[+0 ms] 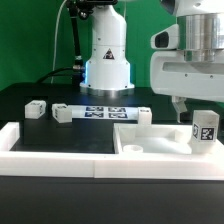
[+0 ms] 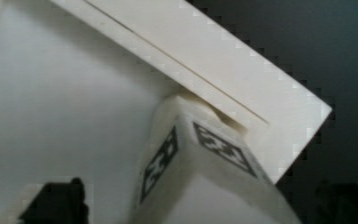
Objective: Assemble one leg
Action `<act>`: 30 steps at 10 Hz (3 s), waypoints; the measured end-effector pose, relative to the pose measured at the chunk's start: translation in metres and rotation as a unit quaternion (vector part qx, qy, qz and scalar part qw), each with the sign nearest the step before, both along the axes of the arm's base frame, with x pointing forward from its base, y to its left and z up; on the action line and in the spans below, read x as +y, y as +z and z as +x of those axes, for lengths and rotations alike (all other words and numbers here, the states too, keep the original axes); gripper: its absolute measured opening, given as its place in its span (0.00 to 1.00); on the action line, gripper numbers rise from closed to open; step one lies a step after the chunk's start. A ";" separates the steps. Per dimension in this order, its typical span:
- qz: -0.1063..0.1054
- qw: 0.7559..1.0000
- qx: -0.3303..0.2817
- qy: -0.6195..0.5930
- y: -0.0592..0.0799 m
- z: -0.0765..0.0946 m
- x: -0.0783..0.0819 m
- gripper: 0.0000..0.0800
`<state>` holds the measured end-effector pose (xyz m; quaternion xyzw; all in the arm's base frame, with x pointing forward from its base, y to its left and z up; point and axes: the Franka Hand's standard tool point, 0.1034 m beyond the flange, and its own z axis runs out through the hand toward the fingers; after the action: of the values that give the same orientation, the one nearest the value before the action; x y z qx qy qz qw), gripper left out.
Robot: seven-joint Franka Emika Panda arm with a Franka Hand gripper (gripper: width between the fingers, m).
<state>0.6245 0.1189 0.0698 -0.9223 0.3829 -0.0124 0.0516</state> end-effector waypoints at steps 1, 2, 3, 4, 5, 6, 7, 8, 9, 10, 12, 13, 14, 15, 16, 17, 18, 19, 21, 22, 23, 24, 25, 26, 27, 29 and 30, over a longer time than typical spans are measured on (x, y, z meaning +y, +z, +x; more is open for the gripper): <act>-0.007 0.998 -0.005 0.061 0.001 0.000 0.001 0.81; -0.015 0.993 -0.010 0.116 0.002 0.001 0.002 0.81; -0.023 0.986 -0.013 0.164 0.003 0.002 0.004 0.81; -0.035 0.975 -0.016 0.218 0.004 0.003 0.004 0.81; -0.039 0.965 -0.014 0.259 0.004 0.003 0.002 0.81; -0.048 0.951 -0.012 0.305 0.002 0.003 0.000 0.81; -0.056 0.941 -0.012 0.333 0.002 0.003 -0.001 0.81; -0.062 0.930 -0.014 0.362 0.002 0.003 -0.002 0.81; -0.063 0.923 -0.015 0.380 0.002 0.003 -0.003 0.80; -0.063 0.925 -0.015 0.375 0.002 0.003 -0.003 0.80; -0.062 0.930 -0.014 0.362 0.002 0.003 -0.003 0.36; -0.062 0.930 -0.014 0.363 0.002 0.003 -0.003 0.36; -0.062 0.930 -0.014 0.362 0.002 0.003 -0.003 0.36; -0.058 0.946 -0.012 0.319 0.002 0.003 -0.003 0.36; -0.052 0.963 -0.011 0.265 0.002 0.003 -0.005 0.36; -0.047 0.976 -0.009 0.215 0.002 0.004 -0.004 0.36; -0.043 0.984 -0.010 0.173 0.001 0.004 -0.004 0.36; -0.031 0.995 -0.012 0.091 0.000 0.003 -0.005 0.36; -0.013 0.999 -0.012 -0.045 0.000 0.002 -0.006 0.36; -0.006 0.995 -0.009 -0.103 -0.001 0.001 -0.007 0.36; 0.002 0.985 -0.008 -0.172 -0.001 0.001 -0.006 0.36; 0.006 0.971 -0.002 -0.240 -0.001 -0.001 -0.004 0.36; 0.008 0.960 0.000 -0.280 -0.001 -0.001 -0.003 0.36; 0.018 0.947 0.005 -0.321 -0.001 -0.001 -0.004 0.36; 0.028 0.931 0.012 -0.365 -0.001 -0.001 -0.004 0.36; 0.038 0.918 0.017 -0.395 -0.001 -0.001 -0.004 0.36; 0.044 0.899 0.022 -0.435 -0.001 -0.002 -0.002 0.36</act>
Offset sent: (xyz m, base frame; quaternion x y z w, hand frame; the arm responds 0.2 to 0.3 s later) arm -0.0009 0.0083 0.0085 -0.0380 0.0001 -0.2719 0.9616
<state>0.6228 0.1166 0.0684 -0.6605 0.7473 0.0036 0.0729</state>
